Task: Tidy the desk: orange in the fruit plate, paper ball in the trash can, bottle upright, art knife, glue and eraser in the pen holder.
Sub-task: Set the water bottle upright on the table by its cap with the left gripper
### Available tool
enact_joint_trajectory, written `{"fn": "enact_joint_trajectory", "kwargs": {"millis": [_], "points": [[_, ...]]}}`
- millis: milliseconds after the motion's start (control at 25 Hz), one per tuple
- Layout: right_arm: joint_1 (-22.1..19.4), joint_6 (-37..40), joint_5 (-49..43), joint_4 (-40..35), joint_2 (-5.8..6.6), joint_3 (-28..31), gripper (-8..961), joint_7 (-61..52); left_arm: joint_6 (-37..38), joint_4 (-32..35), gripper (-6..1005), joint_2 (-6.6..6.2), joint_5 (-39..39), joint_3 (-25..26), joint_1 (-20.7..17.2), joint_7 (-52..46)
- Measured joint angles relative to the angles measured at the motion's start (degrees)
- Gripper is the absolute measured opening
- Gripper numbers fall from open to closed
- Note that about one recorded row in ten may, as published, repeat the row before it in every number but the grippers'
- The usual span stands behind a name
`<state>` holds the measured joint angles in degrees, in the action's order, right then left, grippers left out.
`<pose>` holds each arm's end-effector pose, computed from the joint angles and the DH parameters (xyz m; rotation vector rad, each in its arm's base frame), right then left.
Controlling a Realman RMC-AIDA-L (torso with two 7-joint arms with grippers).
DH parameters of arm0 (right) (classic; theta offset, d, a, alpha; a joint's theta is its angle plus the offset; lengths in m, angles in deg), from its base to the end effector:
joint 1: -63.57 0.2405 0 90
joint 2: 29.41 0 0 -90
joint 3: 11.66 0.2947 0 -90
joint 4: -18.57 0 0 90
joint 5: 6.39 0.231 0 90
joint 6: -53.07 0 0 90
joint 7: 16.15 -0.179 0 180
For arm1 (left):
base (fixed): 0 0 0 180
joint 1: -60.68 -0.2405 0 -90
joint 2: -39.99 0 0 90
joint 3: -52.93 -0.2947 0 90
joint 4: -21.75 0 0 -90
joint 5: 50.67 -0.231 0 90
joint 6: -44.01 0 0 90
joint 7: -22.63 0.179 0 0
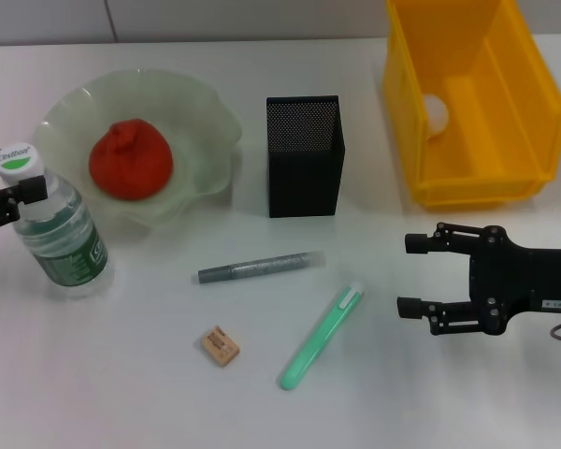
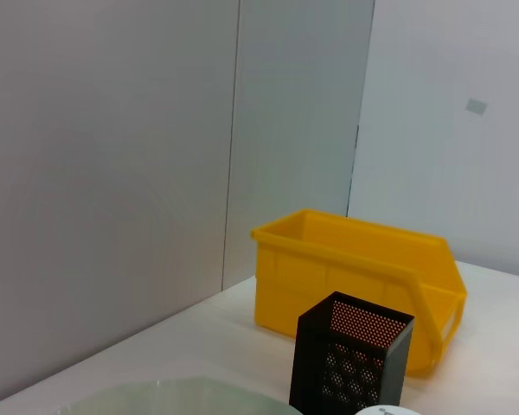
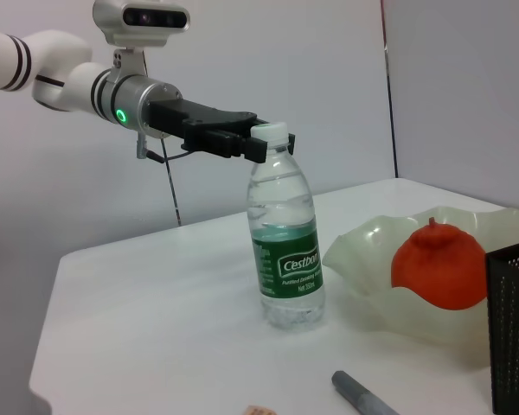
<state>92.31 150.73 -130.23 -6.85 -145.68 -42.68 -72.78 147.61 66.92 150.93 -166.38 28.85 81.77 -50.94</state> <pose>0.3219 0.3204 -0.0598 -2.8499 0.3535 0.7472 -0.3594 0.3273 0.0776 -2.5446 -0.4974 -0.6648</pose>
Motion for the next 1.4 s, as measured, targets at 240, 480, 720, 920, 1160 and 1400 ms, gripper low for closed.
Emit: {"fn": "enact_joint_trajectory", "kwargs": {"millis": [240, 480, 720, 920, 1160, 1400], "points": [[0.01, 0.00, 0.04, -0.26, 0.00, 0.00, 820, -0.07, -0.68, -0.29, 508, 0.28, -0.14, -0.09, 0.00, 0.50], [0.09, 0.00, -0.01, -0.42, 0.00, 0.00, 820, -0.14, -0.78, -0.50, 513, 0.32, -0.11, -0.09, 0.02, 0.71], [0.33, -0.01, -0.01, -0.42, 0.03, 0.00, 819, -0.35, -1.14, -0.57, 517, 0.32, 0.09, 0.07, -0.02, 0.69], [0.64, -0.02, -0.06, -0.48, 0.07, 0.00, 819, -0.84, -2.34, -0.61, 521, 0.63, 0.13, 0.99, -0.01, 0.33], [0.65, -0.04, -0.06, -0.76, 0.09, 0.00, 819, -1.09, -2.34, -0.61, 526, 0.98, 0.23, 2.95, 0.01, 0.52], [0.82, -0.28, -0.05, -0.77, 0.09, 0.00, 820, -1.50, -1.25, -0.61, 567, 0.96, 2.53, 2.95, 0.11, 0.45]]}}
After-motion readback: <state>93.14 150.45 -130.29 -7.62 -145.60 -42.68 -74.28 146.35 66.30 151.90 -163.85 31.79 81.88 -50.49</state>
